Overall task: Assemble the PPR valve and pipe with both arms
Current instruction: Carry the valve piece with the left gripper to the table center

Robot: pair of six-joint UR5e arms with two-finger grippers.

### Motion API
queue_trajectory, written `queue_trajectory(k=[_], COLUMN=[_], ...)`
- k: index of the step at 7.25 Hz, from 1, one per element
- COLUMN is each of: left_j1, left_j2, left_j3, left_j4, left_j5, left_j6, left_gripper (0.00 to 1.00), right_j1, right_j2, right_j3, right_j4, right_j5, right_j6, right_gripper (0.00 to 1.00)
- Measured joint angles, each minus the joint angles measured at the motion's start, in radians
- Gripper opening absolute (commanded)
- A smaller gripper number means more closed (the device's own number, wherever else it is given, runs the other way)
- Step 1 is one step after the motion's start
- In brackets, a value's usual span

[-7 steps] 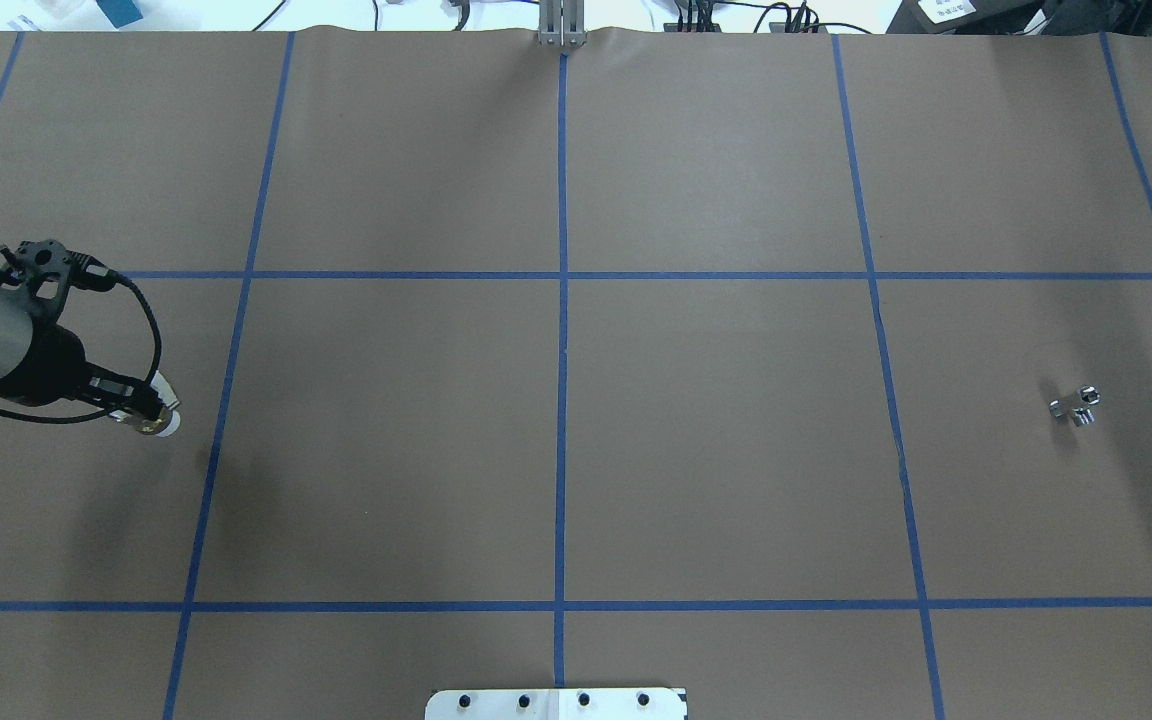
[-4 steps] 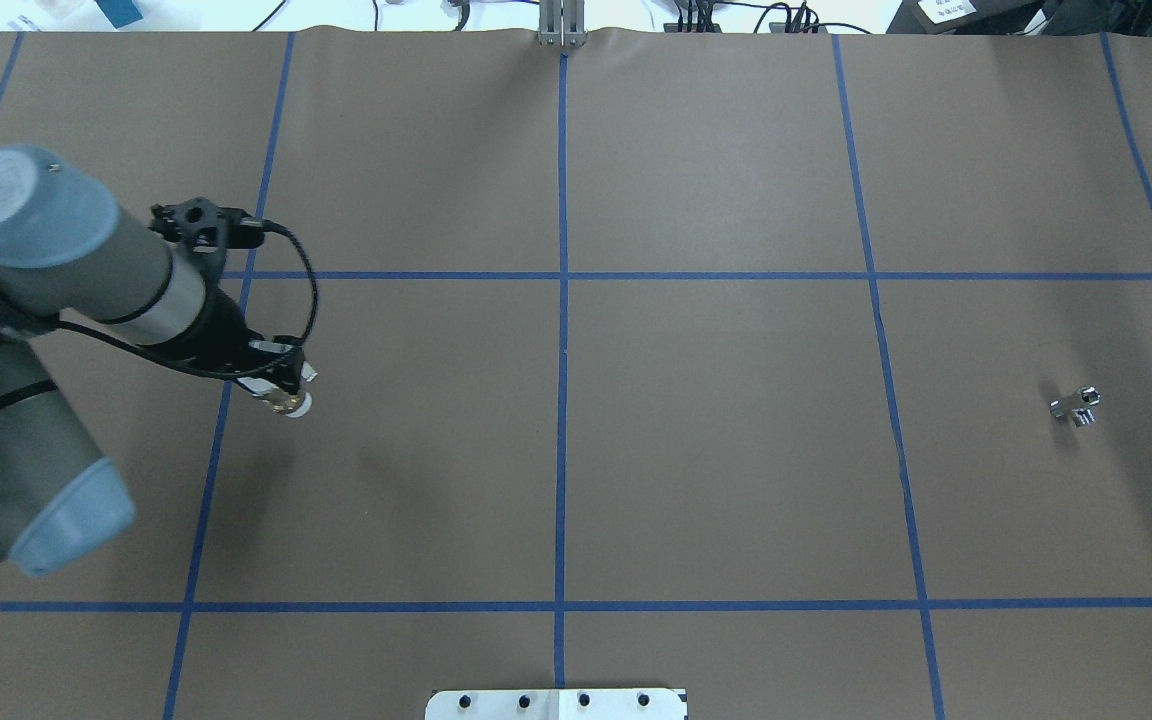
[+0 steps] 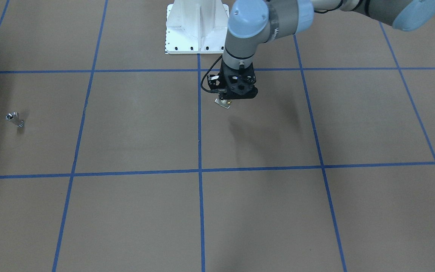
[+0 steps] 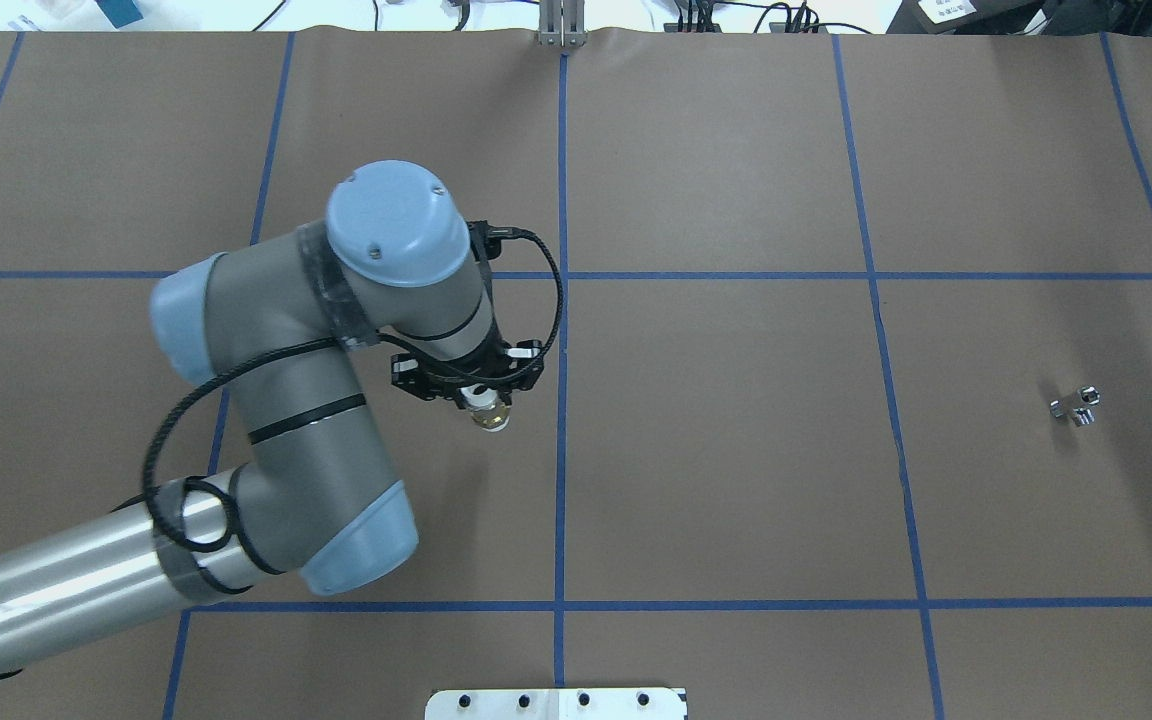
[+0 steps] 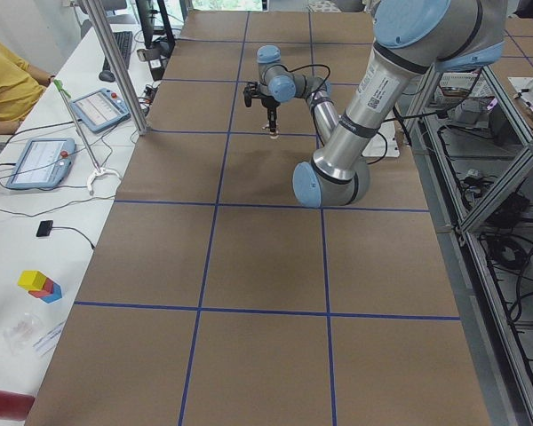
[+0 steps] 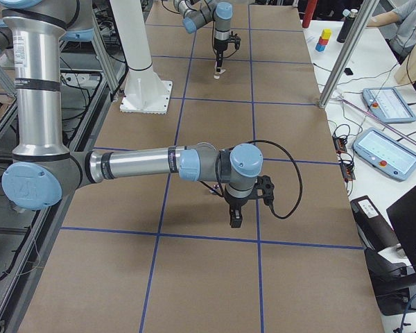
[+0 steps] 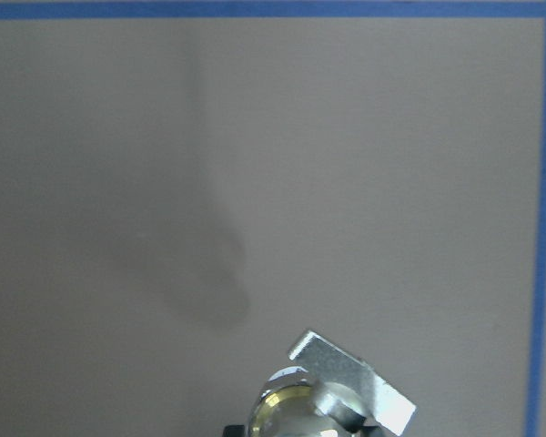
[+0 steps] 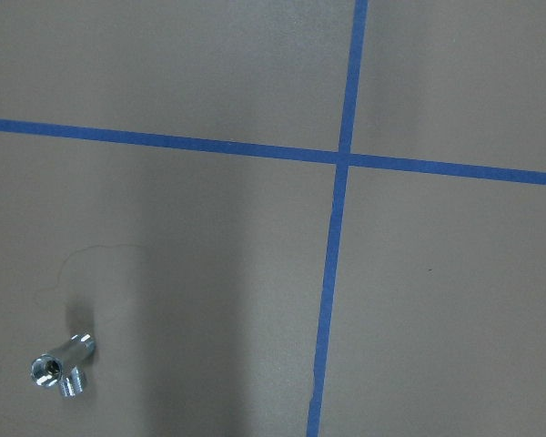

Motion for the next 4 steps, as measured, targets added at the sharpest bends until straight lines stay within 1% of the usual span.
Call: queue_trajectory(k=[1, 2, 3, 4], left_j1=[0.010, 0.014, 0.015, 0.016], left_j2=[-0.065, -0.100, -0.113, -0.117], left_j3=[0.099, 0.162, 0.194, 0.206], left_j4=[-0.043, -0.072, -0.085, -0.090], left_j5=[0.026, 0.045, 0.060, 0.067], left_j6=[-0.050, -0.082, -0.096, -0.100], left_gripper=[0.00, 0.00, 0.00, 0.15], right_j1=[0.000, 0.000, 0.000, 0.000], right_j2=[0.000, 0.000, 0.000, 0.000], right_j3=[0.000, 0.000, 0.000, -0.001], right_j4=[0.000, 0.000, 0.000, 0.000], right_j5=[0.000, 0.000, 0.001, 0.000], right_j6=[0.000, 0.000, 0.000, 0.001], right_gripper=[1.00, 1.00, 1.00, 1.00])
